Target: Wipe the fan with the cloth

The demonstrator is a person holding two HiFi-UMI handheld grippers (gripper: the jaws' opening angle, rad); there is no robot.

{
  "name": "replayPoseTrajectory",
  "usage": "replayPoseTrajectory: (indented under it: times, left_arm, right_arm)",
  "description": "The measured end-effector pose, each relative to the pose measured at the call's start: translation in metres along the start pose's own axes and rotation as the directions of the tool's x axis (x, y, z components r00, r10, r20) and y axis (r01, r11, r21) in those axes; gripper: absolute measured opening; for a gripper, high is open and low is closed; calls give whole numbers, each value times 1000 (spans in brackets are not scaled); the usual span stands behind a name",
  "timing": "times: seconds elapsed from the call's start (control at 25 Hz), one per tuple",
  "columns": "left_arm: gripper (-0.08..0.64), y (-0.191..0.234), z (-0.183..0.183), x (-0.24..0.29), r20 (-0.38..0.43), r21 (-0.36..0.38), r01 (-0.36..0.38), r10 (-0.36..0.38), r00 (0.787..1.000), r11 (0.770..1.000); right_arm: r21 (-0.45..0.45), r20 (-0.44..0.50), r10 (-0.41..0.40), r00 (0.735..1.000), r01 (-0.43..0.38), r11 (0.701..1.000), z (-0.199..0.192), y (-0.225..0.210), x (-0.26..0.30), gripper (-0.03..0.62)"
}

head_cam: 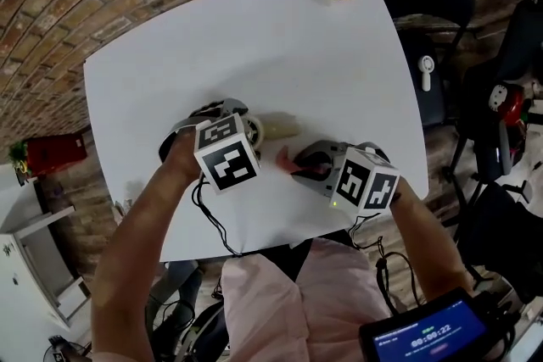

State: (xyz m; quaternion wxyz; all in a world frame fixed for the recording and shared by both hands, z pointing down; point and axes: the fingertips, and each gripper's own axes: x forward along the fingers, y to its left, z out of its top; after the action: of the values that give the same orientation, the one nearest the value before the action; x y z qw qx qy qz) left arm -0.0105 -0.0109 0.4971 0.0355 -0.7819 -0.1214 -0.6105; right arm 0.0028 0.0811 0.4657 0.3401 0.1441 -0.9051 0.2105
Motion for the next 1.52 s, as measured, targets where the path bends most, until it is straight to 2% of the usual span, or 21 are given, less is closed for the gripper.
replayPoseTrajectory:
  times: [0.16,0.24,0.32,0.4,0.44,0.48,0.52,0.56,0.6,0.68,0.72,0.76,0.8,0.88,0.92,0.96,1.04,1.16,1.24,1.36,1.52]
  left_arm:
    - [380,-11,-8,-10,68,-112,-4,12,998,994]
    - [380,-10,-5,-28,137,-207,-38,67,988,978]
    - [379,-3,4,-55,240,-310,-94,173,955,946]
    - [361,-2,20,-94,354,-405,-154,310,882,901]
    - [321,-3,28,-117,400,-457,-187,389,830,870]
    - [260,-3,35,-142,432,-515,-224,476,766,827]
    - [196,0,40,-168,449,-579,-264,573,686,771]
    - [122,4,43,-196,454,-645,-305,673,584,700]
    - [46,7,47,-226,451,-707,-336,763,463,622]
    - [12,-1,54,-282,437,-800,-347,871,224,490]
    - [12,-10,58,-307,420,-831,-344,899,125,436]
    - [12,-20,62,-328,391,-856,-350,920,42,380]
    - [12,-29,63,-345,350,-875,-366,937,-21,318]
    - [12,-41,61,-366,260,-900,-387,960,-106,201]
    - [12,-45,60,-372,225,-909,-385,965,-136,158]
    - [12,-48,59,-378,203,-916,-380,966,-159,130]
    - [12,-54,57,-387,186,-922,-374,964,-191,104]
    - [12,-65,58,-396,184,-923,-373,958,-218,93]
    - [12,-70,62,-397,176,-932,-351,958,-226,88]
    - [12,-75,68,-395,175,-935,-344,958,-228,89]
    - [12,-74,68,-394,180,-929,-357,960,-215,94]
  right_arm:
    - [98,109,-36,993,26,995,6,4,-21,34]
    - [133,167,-75,983,52,990,13,-1,-37,34]
    - [159,225,-132,965,98,982,22,-11,-54,34]
    - [207,289,-208,935,151,967,36,-13,-76,34]
    - [236,324,-251,912,179,955,46,-13,-89,34]
    - [257,361,-295,885,210,943,59,-13,-103,35]
    - [265,398,-337,853,244,933,75,-15,-118,35]
    - [259,438,-374,818,283,923,92,-21,-133,35]
    - [246,478,-405,779,324,913,111,-27,-149,37]
    - [245,544,-467,697,400,883,144,-31,-179,38]
    - [261,565,-501,656,434,862,156,-28,-193,38]
    - [278,579,-536,614,469,838,167,-25,-206,38]
    - [290,587,-570,575,508,811,177,-21,-218,38]
    - [285,599,-619,508,587,758,194,-16,-239,38]
    - [274,605,-633,482,621,735,201,-14,-247,38]
    - [264,612,-643,461,647,715,207,-12,-253,38]
    - [256,623,-651,434,673,693,215,-7,-260,38]
    - [258,629,-651,426,675,691,219,-2,-264,38]
    - [263,627,-652,426,671,693,217,-2,-265,37]
    - [263,626,-652,428,671,693,214,-2,-265,32]
    - [266,625,-654,426,671,692,215,0,-263,32]
